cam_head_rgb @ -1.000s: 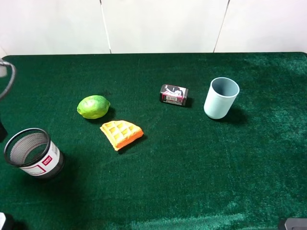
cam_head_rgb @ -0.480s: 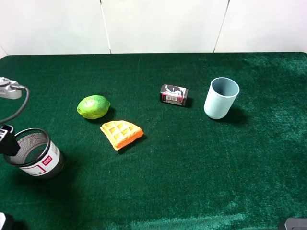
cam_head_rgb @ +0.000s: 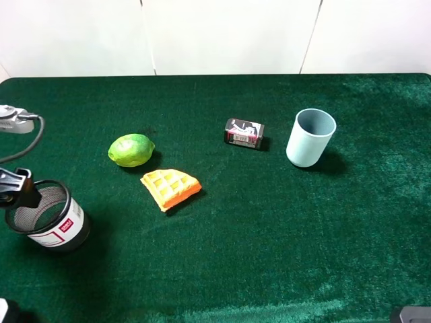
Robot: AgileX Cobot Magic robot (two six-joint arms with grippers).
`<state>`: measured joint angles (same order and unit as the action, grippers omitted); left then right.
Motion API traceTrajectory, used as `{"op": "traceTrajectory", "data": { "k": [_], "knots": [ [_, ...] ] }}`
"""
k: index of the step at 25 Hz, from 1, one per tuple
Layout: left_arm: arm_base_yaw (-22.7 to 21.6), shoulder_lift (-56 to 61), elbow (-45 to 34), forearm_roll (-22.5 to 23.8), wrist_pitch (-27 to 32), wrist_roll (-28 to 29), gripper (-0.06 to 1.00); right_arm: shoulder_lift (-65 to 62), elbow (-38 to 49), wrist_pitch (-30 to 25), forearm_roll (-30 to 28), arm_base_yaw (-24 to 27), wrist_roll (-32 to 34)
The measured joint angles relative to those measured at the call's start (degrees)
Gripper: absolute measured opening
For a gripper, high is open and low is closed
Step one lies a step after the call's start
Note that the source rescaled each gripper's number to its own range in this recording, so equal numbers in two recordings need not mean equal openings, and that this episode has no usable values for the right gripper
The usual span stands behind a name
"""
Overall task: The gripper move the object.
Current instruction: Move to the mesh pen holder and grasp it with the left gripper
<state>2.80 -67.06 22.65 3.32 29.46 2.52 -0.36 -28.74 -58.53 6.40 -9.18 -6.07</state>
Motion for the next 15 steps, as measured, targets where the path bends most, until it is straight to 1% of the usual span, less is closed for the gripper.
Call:
{"op": "traceTrajectory", "data": {
  "k": [4, 8, 11, 15],
  "knots": [
    [0.0, -5.0, 0.0, -0.3, -2.3, 1.2, 0.74, 0.0, 0.0, 0.0, 0.0, 0.0, 0.0],
    [0.0, -10.1, 0.0, -0.4, -5.9, 1.4, 0.74, 0.0, 0.0, 0.0, 0.0, 0.0, 0.0],
    [0.1, -13.4, 0.0, -1.5, -8.3, 1.5, 0.74, 0.0, 0.0, 0.0, 0.0, 0.0, 0.0],
    [1.7, -16.5, 0.0, -1.8, -11.1, 1.6, 0.74, 0.0, 0.0, 0.0, 0.0, 0.0, 0.0]
  ]
}}
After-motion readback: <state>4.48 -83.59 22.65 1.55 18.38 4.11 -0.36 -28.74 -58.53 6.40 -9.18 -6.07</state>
